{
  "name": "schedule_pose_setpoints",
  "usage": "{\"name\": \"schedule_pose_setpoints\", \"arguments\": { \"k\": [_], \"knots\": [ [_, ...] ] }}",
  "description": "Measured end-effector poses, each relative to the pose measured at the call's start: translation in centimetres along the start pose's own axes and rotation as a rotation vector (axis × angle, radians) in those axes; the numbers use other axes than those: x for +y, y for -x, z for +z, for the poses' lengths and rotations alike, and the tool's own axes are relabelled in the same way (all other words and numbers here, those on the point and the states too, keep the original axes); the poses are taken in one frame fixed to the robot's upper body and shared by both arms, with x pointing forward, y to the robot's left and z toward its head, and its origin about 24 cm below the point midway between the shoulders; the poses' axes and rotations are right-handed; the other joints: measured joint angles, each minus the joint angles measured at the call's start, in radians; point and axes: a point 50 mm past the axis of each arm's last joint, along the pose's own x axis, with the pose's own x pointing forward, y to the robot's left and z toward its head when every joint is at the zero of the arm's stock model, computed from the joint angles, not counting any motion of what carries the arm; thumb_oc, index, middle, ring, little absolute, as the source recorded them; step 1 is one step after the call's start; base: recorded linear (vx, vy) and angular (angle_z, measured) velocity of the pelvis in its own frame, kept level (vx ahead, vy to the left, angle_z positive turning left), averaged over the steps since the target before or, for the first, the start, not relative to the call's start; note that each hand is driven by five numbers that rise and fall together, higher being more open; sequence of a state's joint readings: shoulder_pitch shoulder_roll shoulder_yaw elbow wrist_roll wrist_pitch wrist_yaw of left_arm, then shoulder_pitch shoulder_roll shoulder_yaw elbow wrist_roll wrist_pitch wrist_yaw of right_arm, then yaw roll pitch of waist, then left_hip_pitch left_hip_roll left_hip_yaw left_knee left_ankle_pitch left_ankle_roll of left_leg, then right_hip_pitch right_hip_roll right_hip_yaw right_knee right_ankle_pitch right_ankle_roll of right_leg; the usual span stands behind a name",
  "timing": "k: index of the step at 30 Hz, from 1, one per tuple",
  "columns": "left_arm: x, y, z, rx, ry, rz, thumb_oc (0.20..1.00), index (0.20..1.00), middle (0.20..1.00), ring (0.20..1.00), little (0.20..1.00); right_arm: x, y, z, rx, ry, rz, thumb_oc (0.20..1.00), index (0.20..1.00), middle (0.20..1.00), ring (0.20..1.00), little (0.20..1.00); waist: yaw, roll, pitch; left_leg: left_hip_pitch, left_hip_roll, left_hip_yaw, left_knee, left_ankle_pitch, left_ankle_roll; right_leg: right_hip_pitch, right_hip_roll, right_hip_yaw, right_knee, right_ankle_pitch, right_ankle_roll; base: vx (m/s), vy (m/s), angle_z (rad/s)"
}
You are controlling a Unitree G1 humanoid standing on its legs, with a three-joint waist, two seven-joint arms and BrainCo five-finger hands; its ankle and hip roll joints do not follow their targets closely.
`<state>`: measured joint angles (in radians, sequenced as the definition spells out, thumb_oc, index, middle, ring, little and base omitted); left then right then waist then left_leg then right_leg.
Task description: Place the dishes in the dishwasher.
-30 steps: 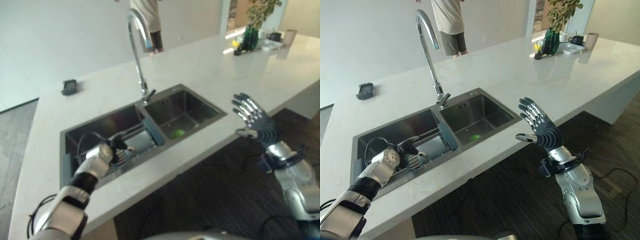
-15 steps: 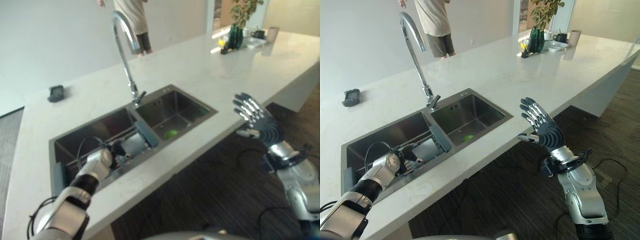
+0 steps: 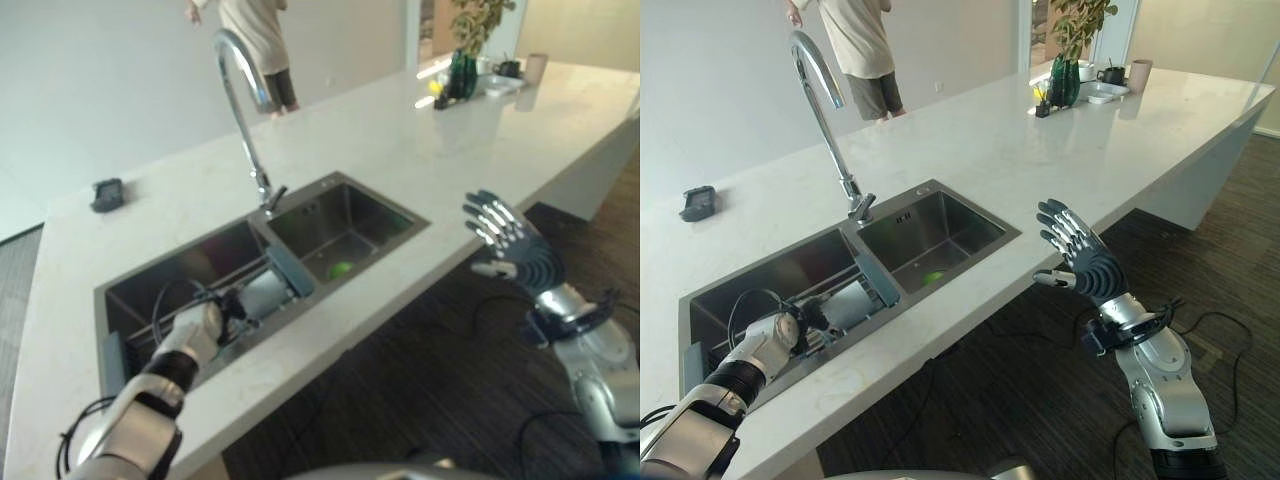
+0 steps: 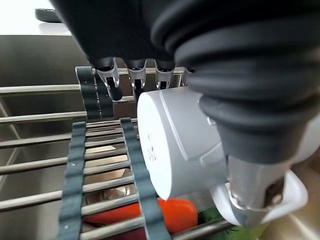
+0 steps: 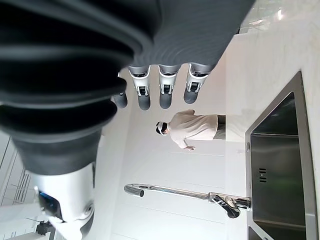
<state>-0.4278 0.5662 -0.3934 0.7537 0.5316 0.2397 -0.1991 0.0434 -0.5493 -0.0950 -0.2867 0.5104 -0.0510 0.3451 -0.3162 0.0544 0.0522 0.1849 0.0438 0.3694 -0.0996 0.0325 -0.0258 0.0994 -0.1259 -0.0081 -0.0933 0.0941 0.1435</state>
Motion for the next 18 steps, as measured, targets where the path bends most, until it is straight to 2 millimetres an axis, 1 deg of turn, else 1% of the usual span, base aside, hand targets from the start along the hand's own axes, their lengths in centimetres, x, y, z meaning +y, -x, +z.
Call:
{"name": "schedule_pose_setpoints", "arguments": {
  "k": [6,15,18],
  "knots": [
    [-0.6,-0.14,-0.88,0.043,0.005,-0.023,1.0,1.0,1.0,1.0,1.0,0.07,0.04,-0.02,0.003,-0.002,0.01,1.0,1.0,1.0,1.0,1.0,-0.002,-0.001,0.001,0.0,0.0,0.001,0.0,-0.001,0.0,0.0,0.0,0.0,0.0,0.0,0.0,0.02,0.004,0.0],
    [-0.39,-0.15,-0.72,0.03,0.006,0.021,1.0,1.0,1.0,1.0,1.0,0.38,0.1,0.41,-0.003,0.001,0.021,1.0,1.0,1.0,1.0,1.0,-0.01,-0.004,0.003,0.002,-0.001,0.007,0.0,-0.002,0.0,-0.002,0.0,0.006,0.0,0.0,0.0,0.01,0.0,-0.02],
    [-0.33,-0.17,-0.63,0.015,0.009,0.043,1.0,1.0,1.0,1.0,1.0,0.33,0.3,0.29,0.004,0.0,0.016,1.0,1.0,1.0,1.0,1.0,-0.011,-0.007,0.004,0.01,0.001,0.025,0.0,-0.009,-0.003,-0.003,0.003,0.023,0.0,0.0,0.001,0.03,-0.002,-0.15]
  ]
}}
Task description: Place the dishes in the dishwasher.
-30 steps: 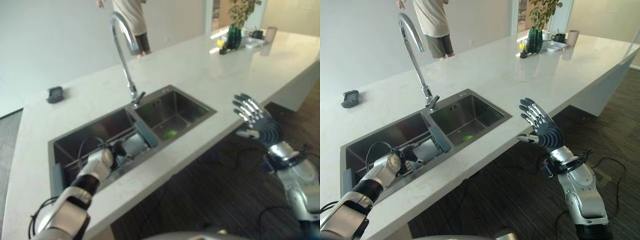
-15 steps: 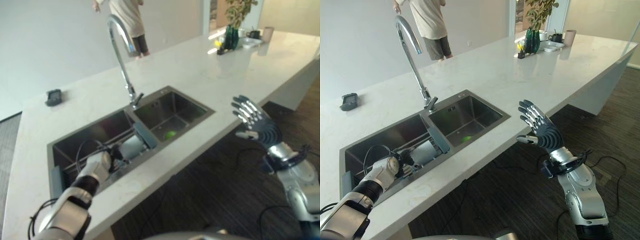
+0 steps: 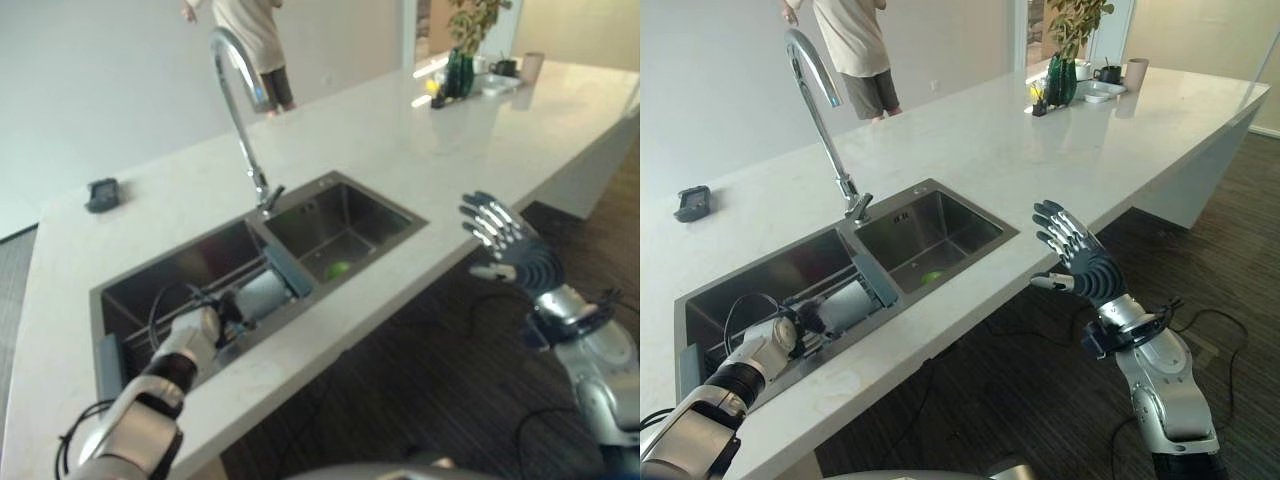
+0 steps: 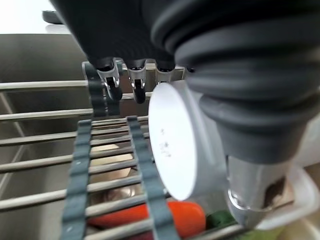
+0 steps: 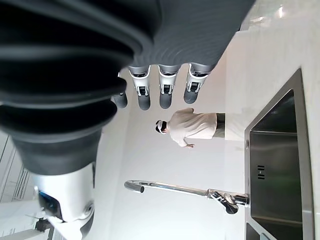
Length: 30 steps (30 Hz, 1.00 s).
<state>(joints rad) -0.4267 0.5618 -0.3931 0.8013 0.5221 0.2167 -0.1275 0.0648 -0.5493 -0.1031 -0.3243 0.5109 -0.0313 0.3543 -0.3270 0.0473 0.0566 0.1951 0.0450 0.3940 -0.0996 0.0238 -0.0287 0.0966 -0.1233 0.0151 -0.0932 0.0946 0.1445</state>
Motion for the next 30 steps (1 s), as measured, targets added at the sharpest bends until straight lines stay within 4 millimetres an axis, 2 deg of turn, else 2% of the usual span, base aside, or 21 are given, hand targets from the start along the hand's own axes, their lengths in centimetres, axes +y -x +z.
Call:
{"name": "schedule_pose_setpoints", "arguments": {
  "k": [3,6,11,18,30],
  "knots": [
    [0.2,0.0,0.3,-0.025,-0.002,0.03,1.0,1.0,1.0,1.0,1.0,-0.3,0.6,-0.2,0.016,0.002,-0.02,1.0,1.0,1.0,1.0,1.0,-0.019,-0.004,0.001,0.001,-0.001,0.004,0.0,-0.003,0.001,-0.002,0.0,0.005,0.0,0.0,0.0,0.02,0.0,-0.07],
    [0.8,-0.1,0.7,-0.036,0.006,0.061,1.0,1.0,1.0,1.0,1.0,-0.4,0.6,-0.1,0.014,0.005,-0.022,1.0,1.0,1.0,1.0,1.0,-0.035,-0.005,0.001,0.001,-0.001,0.017,0.0,-0.004,0.003,-0.009,0.002,0.017,0.0,0.0,0.001,0.02,0.001,-0.12],
    [0.9,-0.1,0.6,-0.036,0.032,0.059,1.0,1.0,1.0,1.0,1.0,-0.4,0.6,-0.1,0.014,0.005,-0.016,1.0,1.0,1.0,1.0,1.0,-0.054,-0.006,0.002,0.006,0.0,0.03,0.0,-0.006,0.002,-0.012,0.004,0.03,0.0,0.001,0.001,0.02,-0.011,-0.09],
    [-0.2,-0.3,-0.4,0.021,0.038,0.02,1.0,1.0,1.0,1.0,1.0,-0.4,0.7,-0.1,0.014,0.006,-0.005,1.0,1.0,1.0,1.0,1.0,-0.055,-0.003,0.002,0.016,0.006,0.045,0.0,-0.014,-0.008,-0.01,0.009,0.035,0.0,0.001,0.001,0.02,-0.008,-0.06],
    [-0.5,-0.4,-0.9,0.045,0.047,0.019,1.0,1.0,1.0,1.0,1.0,-0.4,0.7,-0.3,0.04,0.004,0.003,1.0,1.0,1.0,1.0,1.0,-0.05,0.007,-0.001,0.017,0.005,0.048,0.0,-0.015,-0.008,-0.011,0.009,0.037,0.0,0.001,0.002,0.0,-0.002,-0.01]
  ]
}}
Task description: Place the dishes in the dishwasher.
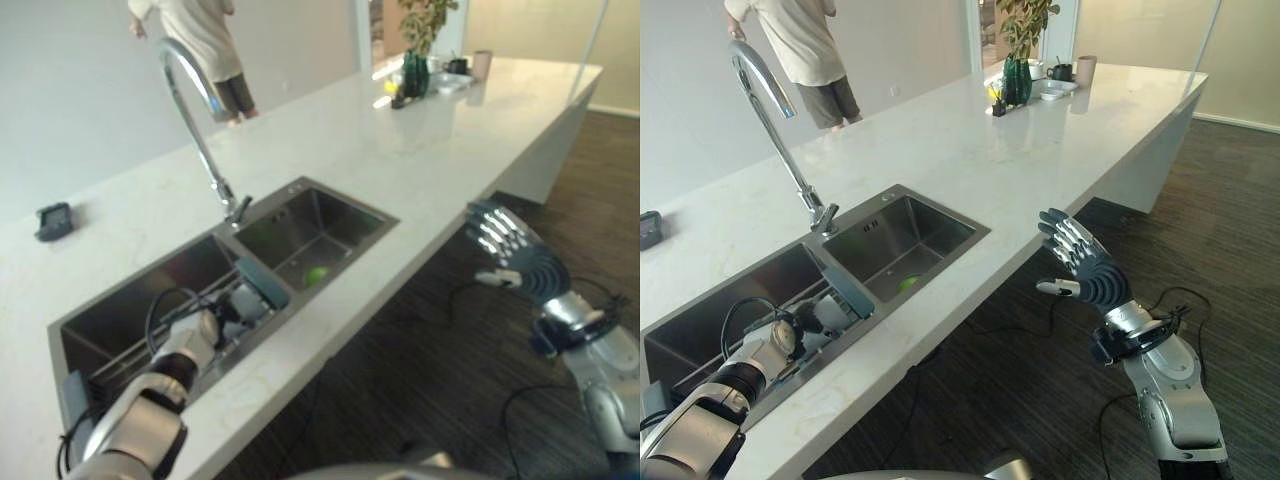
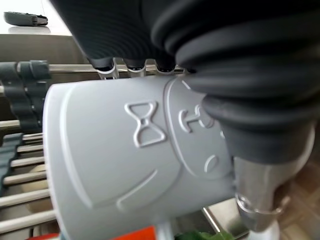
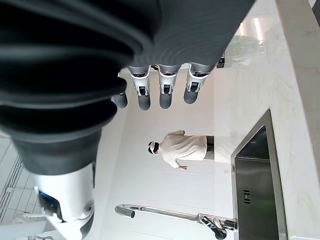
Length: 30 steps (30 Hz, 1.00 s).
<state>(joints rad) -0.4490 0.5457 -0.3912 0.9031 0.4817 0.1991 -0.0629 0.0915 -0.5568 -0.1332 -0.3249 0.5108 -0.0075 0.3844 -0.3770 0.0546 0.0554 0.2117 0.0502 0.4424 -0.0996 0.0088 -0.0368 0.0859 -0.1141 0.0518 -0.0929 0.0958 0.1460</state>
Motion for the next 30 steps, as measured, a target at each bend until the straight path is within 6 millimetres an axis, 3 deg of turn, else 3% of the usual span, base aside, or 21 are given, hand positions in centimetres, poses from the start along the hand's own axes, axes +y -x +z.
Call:
{"name": "schedule_pose_setpoints", "arguments": {
  "k": [15,16,17,24,30],
  "knots": [
    [-0.4,0.0,-0.3,0.032,0.007,-0.023,1.0,1.0,1.0,1.0,1.0,0.0,0.0,0.0,0.002,0.003,-0.003,1.0,1.0,1.0,1.0,1.0,0.003,0.005,-0.003,0.001,0.0,-0.004,0.0,0.0,0.001,0.002,0.0,-0.002,0.0,0.0,0.0,0.0,0.0,0.0],
    [-0.5,0.0,-0.3,0.038,0.015,-0.032,0.561,0.561,0.561,0.561,0.561,0.0,0.0,0.0,0.002,0.003,-0.003,1.0,1.0,1.0,1.0,1.0,0.004,0.006,-0.004,0.001,0.0,-0.006,0.0,0.0,0.001,0.003,0.0,-0.004,0.0,0.0,0.0,0.0,0.0,0.0],
    [-0.8,-0.1,-0.1,0.04,0.021,-0.044,0.2,0.2,0.2,0.2,0.2,0.0,0.0,0.1,0.001,0.004,-0.002,1.0,1.0,1.0,1.0,1.0,0.006,0.006,-0.004,0.001,0.0,-0.007,0.0,0.0,0.0,0.004,0.0,-0.005,0.0,0.0,0.0,-0.02,-0.002,0.03],
    [-2.2,-0.3,-0.2,0.09,0.068,-0.159,0.2,0.2,0.2,0.2,0.2,0.3,-0.2,0.7,-0.014,0.026,0.023,1.0,1.0,1.0,1.0,1.0,0.007,0.024,-0.019,0.014,0.002,-0.002,0.0,0.0,0.0,0.014,0.0,-0.006,0.0,0.002,0.003,0.0,-0.01,-0.03],
    [-3.5,-0.3,-1.2,0.126,0.144,-0.206,0.2,0.2,0.2,0.2,0.2,0.2,0.0,0.7,0.002,0.036,0.029,1.0,1.0,1.0,1.0,1.0,0.006,0.015,-0.047,0.015,0.005,0.003,0.0,0.0,0.0,0.013,0.0,-0.008,0.0,0.003,0.005,-0.02,-0.041,-0.03]
  ]
}}
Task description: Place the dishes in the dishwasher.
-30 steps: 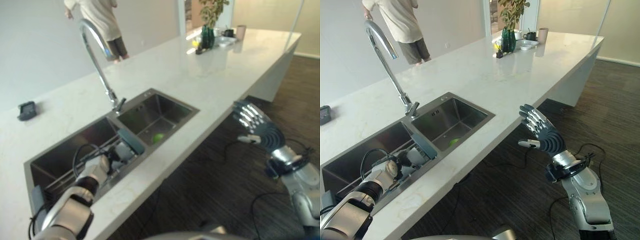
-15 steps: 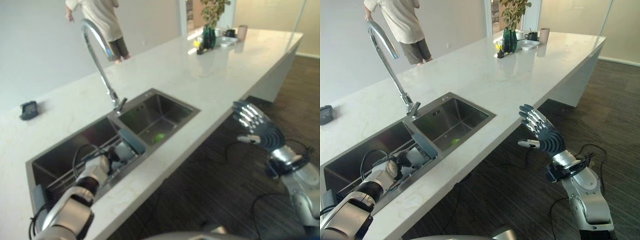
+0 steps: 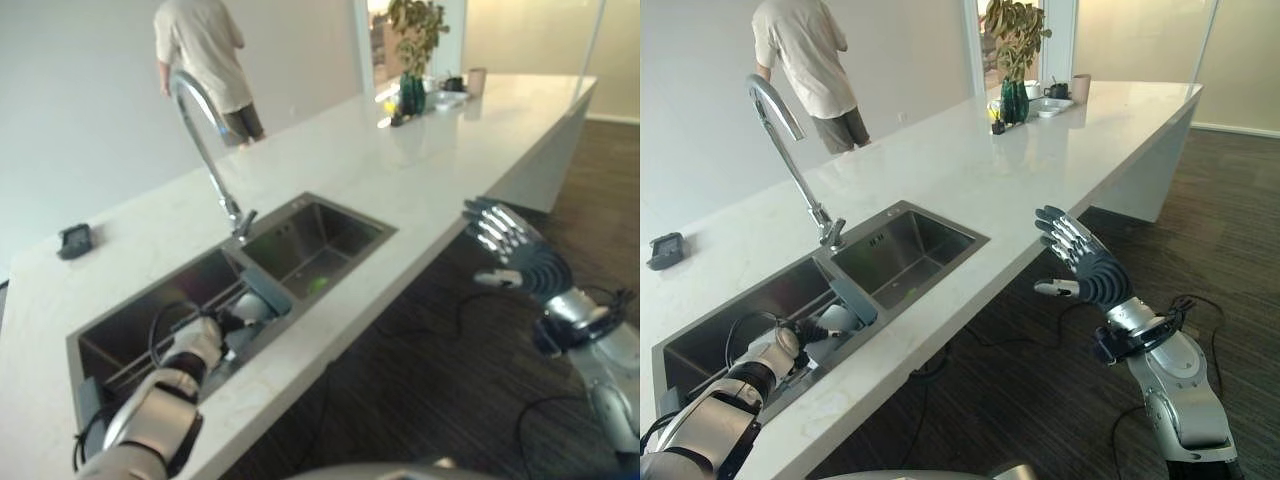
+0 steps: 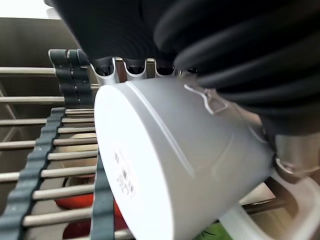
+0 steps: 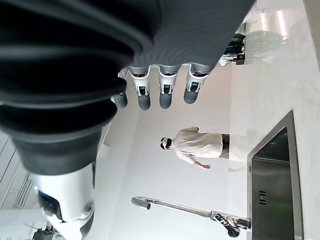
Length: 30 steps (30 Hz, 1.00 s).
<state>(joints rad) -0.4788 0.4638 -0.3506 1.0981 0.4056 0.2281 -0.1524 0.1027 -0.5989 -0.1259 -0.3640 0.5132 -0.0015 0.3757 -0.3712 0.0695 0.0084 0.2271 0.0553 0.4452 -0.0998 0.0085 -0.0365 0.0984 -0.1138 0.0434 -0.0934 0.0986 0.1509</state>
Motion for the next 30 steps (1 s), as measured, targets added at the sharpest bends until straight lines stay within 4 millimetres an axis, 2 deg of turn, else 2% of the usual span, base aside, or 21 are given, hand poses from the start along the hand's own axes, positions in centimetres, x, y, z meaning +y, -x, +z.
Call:
{"name": "schedule_pose_setpoints", "arguments": {
  "k": [3,4,7,9,11,13,15,16,19,21,23,24,26,27,28,30],
  "knots": [
    [-0.8,0.0,-0.7,-0.034,0.066,0.02,0.2,0.2,0.2,0.2,0.2,0.2,0.8,-0.7,0.034,-0.017,-0.01,1.0,1.0,1.0,1.0,1.0,0.012,-0.01,-0.021,-0.004,-0.001,0.0,0.0,0.0,0.0,0.0,-0.001,-0.002,0.0,0.0,0.0,-0.04,-0.04,0.02],
    [-1.3,0.1,-1.1,-0.064,0.137,0.031,0.2,0.2,0.2,0.2,0.2,0.2,0.9,-0.8,0.04,-0.019,-0.013,1.0,1.0,1.0,1.0,1.0,0.018,-0.014,-0.023,-0.009,-0.001,-0.002,0.0,0.0,0.0,-0.003,-0.002,-0.004,0.0,0.0,0.001,-0.05,-0.055,0.06],
    [-2.1,0.6,-1.5,-0.156,0.228,0.063,0.2,0.2,0.2,0.2,0.2,0.1,1.3,-1.2,0.047,-0.027,-0.048,1.0,1.0,1.0,1.0,1.0,0.058,-0.017,-0.028,-0.023,0.002,-0.014,0.0,-0.003,0.005,-0.01,-0.002,-0.019,0.0,0.0,0.0,-0.04,-0.047,0.13],
    [-1.6,1.2,-1.8,-0.208,0.21,0.109,0.2,0.2,0.2,0.2,0.2,0.0,1.7,-1.4,0.053,-0.022,-0.072,1.0,1.0,1.0,1.0,1.0,0.092,-0.013,-0.029,-0.034,0.002,-0.039,0.0,0.004,-0.001,-0.008,-0.002,-0.047,0.0,-0.004,-0.005,-0.06,-0.012,0.35],
    [-0.5,3.4,-2.3,-0.317,0.138,0.281,0.2,0.2,0.2,0.2,0.2,-0.8,3.2,-1.5,0.061,0.0,-0.144,1.0,1.0,1.0,1.0,1.0,0.132,-0.025,-0.019,-0.05,-0.001,-0.063,0.0,0.016,0.007,-0.003,-0.006,-0.07,0.0,-0.007,-0.004,-0.07,0.013,0.36],
    [-0.3,4.3,-4.4,-0.289,0.199,0.369,0.2,0.2,0.2,0.2,0.2,-1.3,3.6,-1.8,0.074,0.023,-0.185,1.0,1.0,1.0,1.0,1.0,0.151,-0.033,0.0,-0.059,-0.008,-0.086,0.0,0.016,0.01,-0.001,-0.016,-0.092,0.0,-0.009,-0.002,-0.05,-0.003,0.31],
    [0.1,4.7,-5.7,-0.255,0.284,0.433,0.2,0.2,0.2,0.2,0.2,-1.3,3.6,-1.6,0.054,0.041,-0.2,1.0,1.0,1.0,1.0,1.0,0.174,-0.035,0.014,-0.06,-0.015,-0.109,0.0,0.012,0.007,0.001,-0.026,-0.114,-0.001,-0.014,0.001,-0.03,-0.002,0.29],
    [0.3,4.9,-6.1,-0.249,0.307,0.462,0.2,0.2,0.2,0.2,0.2,-1.3,3.5,-1.5,0.041,0.043,-0.204,1.0,1.0,1.0,1.0,1.0,0.199,-0.035,0.02,-0.062,-0.016,-0.111,0.0,0.011,0.007,0.0,-0.027,-0.115,-0.001,-0.016,0.002,-0.02,0.005,0.28],
    [0.8,6.0,-5.7,-0.324,0.386,0.537,0.2,0.2,0.2,0.2,0.2,-1.2,3.5,-1.5,0.022,0.034,-0.219,1.0,1.0,1.0,1.0,1.0,0.213,-0.048,0.05,-0.069,-0.018,-0.131,0.0,0.014,0.008,0.003,-0.03,-0.138,-0.001,-0.021,0.002,-0.02,0.003,0.17],
    [2.0,7.7,-5.8,-0.383,0.482,0.626,0.2,0.2,0.2,0.2,0.2,-1.2,3.5,-1.4,0.01,0.044,-0.232,1.0,1.0,1.0,1.0,1.0,0.222,-0.063,0.066,-0.069,-0.015,-0.138,0.0,0.014,0.007,0.018,-0.029,-0.146,-0.001,-0.026,-0.002,-0.01,-0.009,0.11],
    [3.5,9.5,-5.3,-0.49,0.721,0.723,0.2,0.2,0.2,0.2,0.2,-0.9,3.6,-1.6,-0.008,0.025,-0.256,1.0,1.0,1.0,1.0,1.0,0.234,-0.08,0.075,-0.068,-0.016,-0.157,0.0,0.018,0.012,0.018,-0.029,-0.164,-0.001,-0.028,-0.003,0.0,-0.005,0.22],
    [3.8,10.0,-4.8,-0.538,0.783,0.748,0.2,0.2,0.2,0.2,0.2,-0.7,3.6,-1.8,-0.007,0.024,-0.261,1.0,1.0,1.0,1.0,1.0,0.24,-0.082,0.074,-0.068,-0.017,-0.162,0.001,0.018,0.012,0.021,-0.03,-0.166,-0.001,-0.03,-0.003,0.0,-0.009,0.21],
    [4.4,11.1,-3.5,-0.656,0.917,0.748,0.2,0.2,0.2,0.2,0.2,-0.6,3.5,-1.8,-0.015,0.016,-0.264,1.0,1.0,1.0,1.0,1.0,0.26,-0.082,0.073,-0.069,-0.019,-0.165,0.001,0.018,0.014,0.023,-0.032,-0.169,-0.001,-0.029,-0.006,-0.01,-0.032,0.09],
    [4.6,12.2,-2.1,-0.766,0.987,0.746,0.2,0.2,0.2,0.2,0.2,-0.4,3.5,-1.9,-0.014,0.014,-0.26,1.0,1.0,1.0,1.0,1.0,0.266,-0.083,0.073,-0.067,-0.019,-0.169,0.001,0.019,0.015,0.03,-0.032,-0.173,0.0,-0.027,-0.009,-0.02,-0.065,0.1],
    [5.0,13.4,-0.7,-0.881,1.022,0.756,0.2,0.2,0.2,0.2,0.2,0.0,3.2,-2.0,-0.014,0.011,-0.246,1.0,1.0,1.0,1.0,1.0,0.267,-0.083,0.074,-0.068,-0.019,-0.174,0.002,0.02,0.016,0.035,-0.032,-0.179,0.0,-0.028,-0.01,-0.02,-0.087,0.08],
    [5.9,15.4,0.4,-1.028,1.036,0.773,0.2,0.2,0.2,0.2,0.2,0.4,3.0,-1.8,-0.025,0.007,-0.23,1.0,1.0,1.0,1.0,1.0,0.268,-0.082,0.074,-0.069,-0.017,-0.181,0.001,0.021,0.015,0.038,-0.03,-0.189,0.0,-0.03,-0.012,-0.03,-0.129,0.14]
  ]
}}
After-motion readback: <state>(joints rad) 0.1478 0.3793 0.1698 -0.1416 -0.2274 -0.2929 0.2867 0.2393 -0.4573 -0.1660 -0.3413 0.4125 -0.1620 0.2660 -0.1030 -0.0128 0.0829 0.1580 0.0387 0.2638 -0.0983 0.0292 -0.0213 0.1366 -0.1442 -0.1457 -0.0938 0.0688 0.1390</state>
